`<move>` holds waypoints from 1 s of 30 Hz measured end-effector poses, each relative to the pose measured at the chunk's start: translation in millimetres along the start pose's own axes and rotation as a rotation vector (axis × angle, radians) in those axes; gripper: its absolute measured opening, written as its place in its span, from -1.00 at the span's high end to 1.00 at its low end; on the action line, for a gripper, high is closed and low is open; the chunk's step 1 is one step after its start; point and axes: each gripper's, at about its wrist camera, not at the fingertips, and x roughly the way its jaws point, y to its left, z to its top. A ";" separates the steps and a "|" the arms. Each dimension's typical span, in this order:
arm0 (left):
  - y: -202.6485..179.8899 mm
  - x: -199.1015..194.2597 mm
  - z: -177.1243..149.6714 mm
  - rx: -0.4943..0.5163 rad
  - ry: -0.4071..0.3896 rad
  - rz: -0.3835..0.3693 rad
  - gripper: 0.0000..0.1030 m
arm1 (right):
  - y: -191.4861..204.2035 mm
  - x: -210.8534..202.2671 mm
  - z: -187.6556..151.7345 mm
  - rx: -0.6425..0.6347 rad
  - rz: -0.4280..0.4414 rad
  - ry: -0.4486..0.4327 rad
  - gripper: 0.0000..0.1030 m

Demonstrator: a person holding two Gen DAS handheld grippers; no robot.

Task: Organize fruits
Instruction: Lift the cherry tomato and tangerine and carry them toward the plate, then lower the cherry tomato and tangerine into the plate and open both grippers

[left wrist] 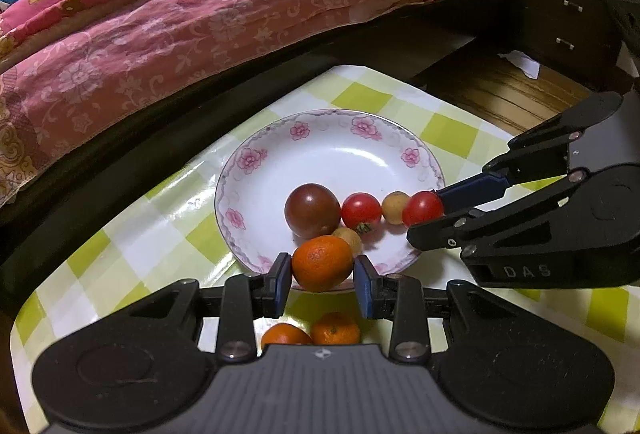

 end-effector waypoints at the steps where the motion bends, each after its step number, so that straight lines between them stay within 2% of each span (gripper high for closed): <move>1: -0.2 1.8 0.5 0.004 0.001 0.005 0.20 | -0.7 1.4 0.1 0.002 -0.001 0.002 0.52; 30: -3.0 20.8 0.9 0.035 0.015 0.045 0.21 | 1.3 18.3 5.2 -0.003 -0.036 -0.007 0.52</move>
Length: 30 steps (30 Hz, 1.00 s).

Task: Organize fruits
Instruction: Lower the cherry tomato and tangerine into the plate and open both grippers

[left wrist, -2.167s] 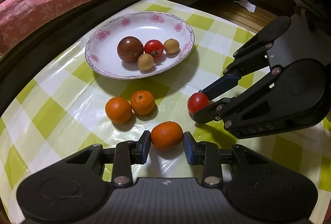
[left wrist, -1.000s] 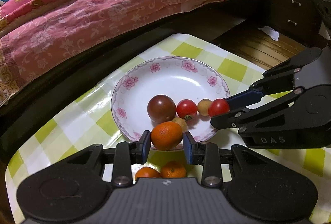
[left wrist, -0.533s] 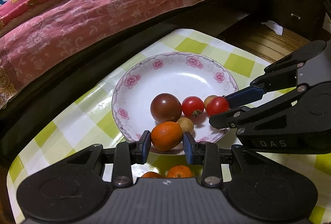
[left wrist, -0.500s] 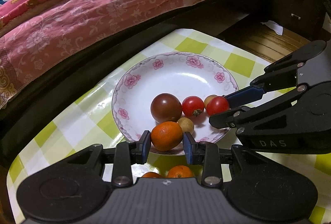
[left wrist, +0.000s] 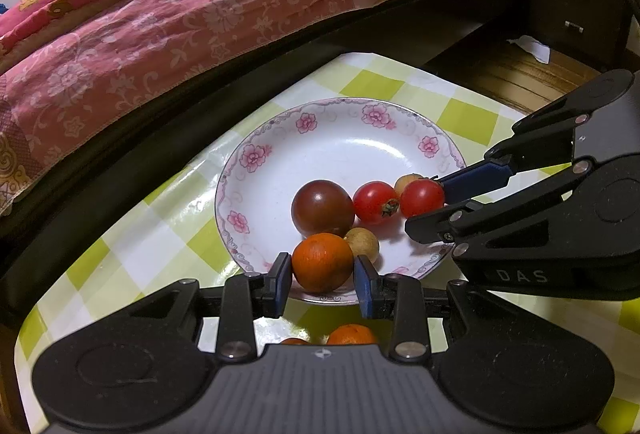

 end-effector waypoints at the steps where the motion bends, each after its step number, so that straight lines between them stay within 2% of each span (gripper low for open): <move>1: 0.2 0.4 0.3 -0.002 0.001 -0.001 0.21 | 0.2 0.3 0.1 -0.001 -0.002 0.000 0.52; 30: 0.2 1.8 2.0 -0.010 0.003 0.010 0.20 | 0.4 4.7 0.3 -0.001 -0.030 -0.004 0.51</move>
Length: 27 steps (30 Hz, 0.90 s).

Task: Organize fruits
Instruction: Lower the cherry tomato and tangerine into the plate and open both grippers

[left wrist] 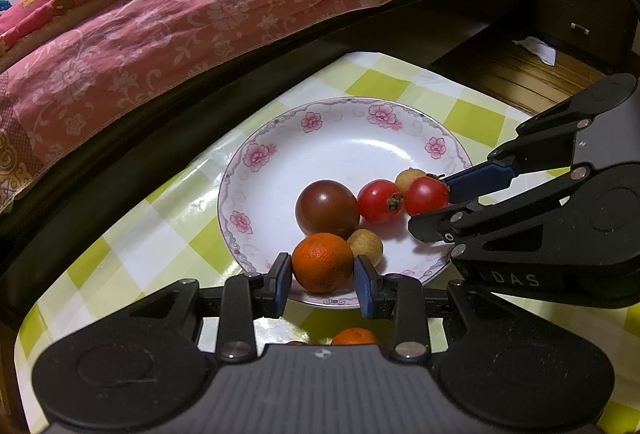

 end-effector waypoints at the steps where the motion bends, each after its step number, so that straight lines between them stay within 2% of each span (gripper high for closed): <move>1: -0.1 -0.1 0.1 0.001 0.000 0.000 0.20 | -0.4 0.2 0.2 -0.001 0.000 0.000 0.51; 18: -1.0 -1.9 1.8 0.002 0.001 0.007 0.20 | 0.4 -0.6 -0.6 -0.004 -0.012 -0.010 0.49; 27: -0.8 -6.6 2.7 0.000 -0.009 0.006 0.20 | -2.1 -4.7 1.6 0.004 -0.016 -0.027 0.41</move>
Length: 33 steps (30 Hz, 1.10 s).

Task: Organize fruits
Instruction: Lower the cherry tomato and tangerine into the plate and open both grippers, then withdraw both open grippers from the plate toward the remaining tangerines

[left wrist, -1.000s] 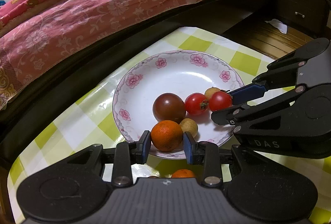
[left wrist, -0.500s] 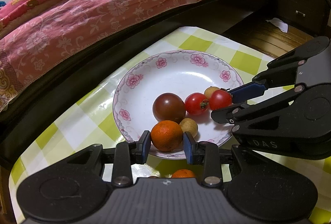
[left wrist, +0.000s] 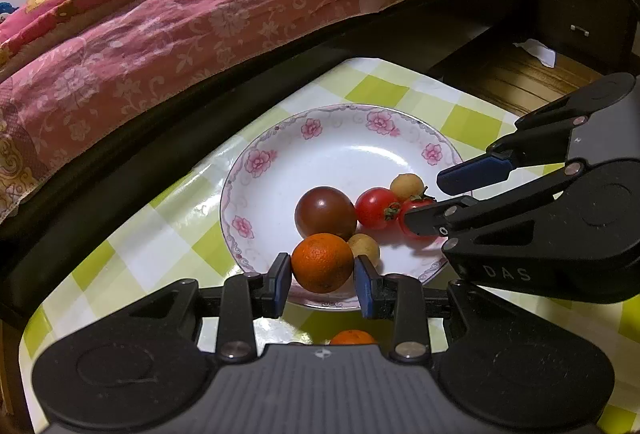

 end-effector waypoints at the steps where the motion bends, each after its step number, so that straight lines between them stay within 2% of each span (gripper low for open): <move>1: -0.2 -0.6 0.1 0.000 -0.001 0.000 0.20 | -0.2 -0.4 0.0 0.000 0.000 -0.001 0.41; 33: 0.2 -7.3 -1.3 0.008 -0.026 -0.009 0.18 | -4.1 -9.9 -0.6 0.022 -0.017 -0.043 0.38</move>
